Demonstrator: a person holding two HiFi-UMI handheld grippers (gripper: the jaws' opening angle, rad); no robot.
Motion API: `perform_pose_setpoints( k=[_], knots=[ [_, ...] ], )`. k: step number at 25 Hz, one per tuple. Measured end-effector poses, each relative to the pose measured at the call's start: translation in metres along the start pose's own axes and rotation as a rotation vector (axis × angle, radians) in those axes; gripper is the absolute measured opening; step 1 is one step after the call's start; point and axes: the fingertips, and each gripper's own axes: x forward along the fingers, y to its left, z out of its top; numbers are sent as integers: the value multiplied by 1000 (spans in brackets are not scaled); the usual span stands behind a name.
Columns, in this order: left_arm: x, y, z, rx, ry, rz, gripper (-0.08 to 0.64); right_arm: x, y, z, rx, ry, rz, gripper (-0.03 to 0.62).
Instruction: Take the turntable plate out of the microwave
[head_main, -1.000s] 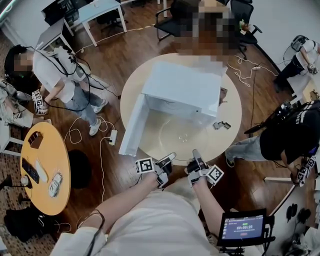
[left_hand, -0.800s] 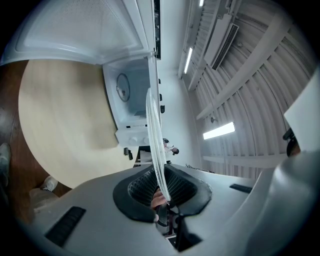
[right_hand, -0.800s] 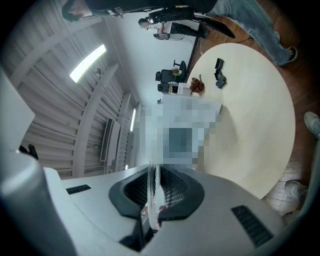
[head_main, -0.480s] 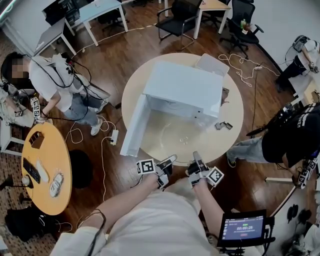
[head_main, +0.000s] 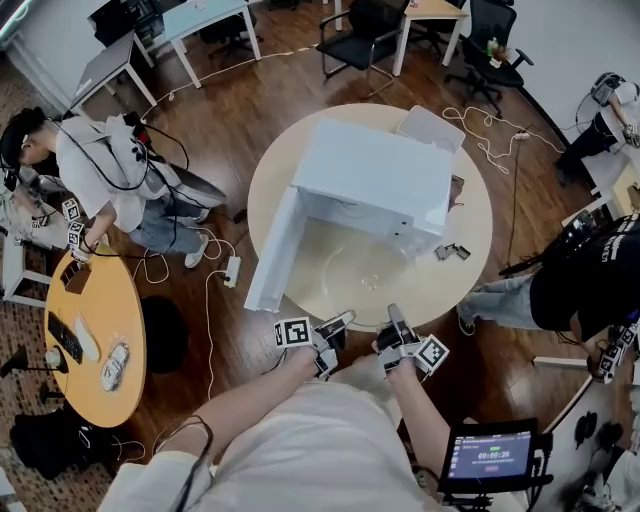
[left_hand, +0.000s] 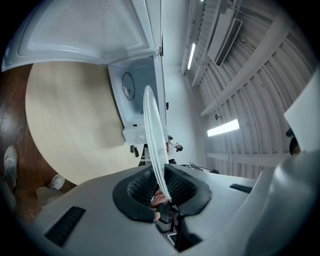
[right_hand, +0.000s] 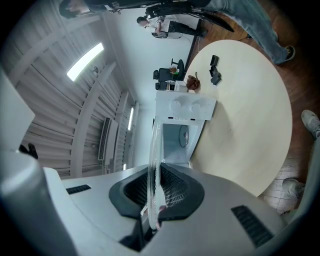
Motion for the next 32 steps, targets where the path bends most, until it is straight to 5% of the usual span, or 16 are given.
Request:
perform_pose_setpoints(
  k=[32],
  knots=[
    [-6, 13, 0, 2, 13, 58, 46, 2, -11, -6, 30, 2, 0, 29]
  ],
)
